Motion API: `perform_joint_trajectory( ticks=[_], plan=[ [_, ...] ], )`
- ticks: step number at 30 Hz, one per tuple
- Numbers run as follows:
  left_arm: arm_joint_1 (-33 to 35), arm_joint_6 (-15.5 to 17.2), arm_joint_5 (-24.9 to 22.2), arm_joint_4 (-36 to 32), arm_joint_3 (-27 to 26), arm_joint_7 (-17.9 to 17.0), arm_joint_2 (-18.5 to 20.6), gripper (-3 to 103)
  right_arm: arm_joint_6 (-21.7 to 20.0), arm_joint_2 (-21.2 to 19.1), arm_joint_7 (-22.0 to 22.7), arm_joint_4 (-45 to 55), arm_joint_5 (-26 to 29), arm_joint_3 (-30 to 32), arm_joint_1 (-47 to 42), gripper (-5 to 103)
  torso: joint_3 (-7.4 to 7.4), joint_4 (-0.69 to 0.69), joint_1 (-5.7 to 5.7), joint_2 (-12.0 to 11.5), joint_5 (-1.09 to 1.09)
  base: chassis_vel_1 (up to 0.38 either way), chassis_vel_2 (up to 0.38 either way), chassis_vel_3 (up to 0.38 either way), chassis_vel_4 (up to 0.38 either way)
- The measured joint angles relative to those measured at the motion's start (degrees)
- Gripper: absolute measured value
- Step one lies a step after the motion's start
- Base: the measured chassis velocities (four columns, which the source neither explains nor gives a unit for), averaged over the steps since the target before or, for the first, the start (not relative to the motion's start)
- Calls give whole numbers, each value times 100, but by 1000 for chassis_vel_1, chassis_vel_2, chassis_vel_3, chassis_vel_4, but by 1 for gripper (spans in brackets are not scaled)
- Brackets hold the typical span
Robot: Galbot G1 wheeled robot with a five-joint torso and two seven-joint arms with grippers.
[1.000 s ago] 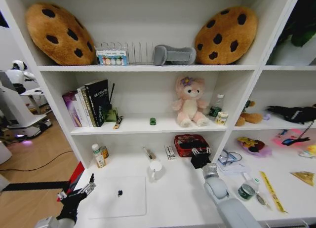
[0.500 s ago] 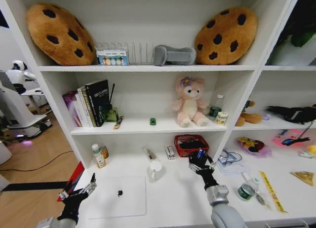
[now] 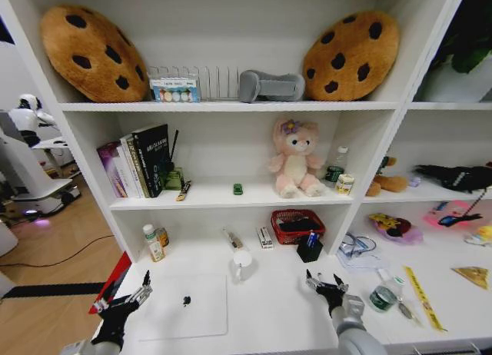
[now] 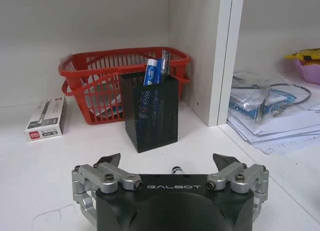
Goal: Organize the objects on the table.
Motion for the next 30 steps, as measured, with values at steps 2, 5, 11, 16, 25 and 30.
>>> perform_joint_trajectory(
  ticks=[2, 5, 11, 16, 25, 30],
  plan=[
    [12, -9, 19, 12, 7, -1, -28, 100, -35, -17, 23, -126, 76, -7, 73, 100, 0, -1, 0, 0, 0, 0, 0, 0, 0],
    [13, -9, 37, 17, 32, -2, -51, 100, -67, -42, 42, -234, 157, -13, 129, 100, 0, -1, 0, 0, 0, 0, 0, 0, 0],
    [26, -9, 44, -1, 17, -36, -50, 100, -102, -120, 29, -541, 301, -63, 323, 101, 0, 0, 0, 0, 0, 0, 0, 0, 0],
    [51, -9, 44, -33, -2, -50, -61, 100, -107, -100, 36, -614, 246, -149, 380, 86, 0, 0, 0, 0, 0, 0, 0, 0, 0],
    [56, -31, 52, -40, -12, -55, -80, 100, -106, -41, 48, -616, 172, -186, 350, 54, 0, -1, 0, 0, -1, 0, 0, 0, 0],
    [35, -32, 1, -67, -53, -80, -73, 100, -76, -40, 46, -650, 145, -180, 344, 37, 0, -1, 0, 0, -1, 0, 0, 0, 0]
  ],
)
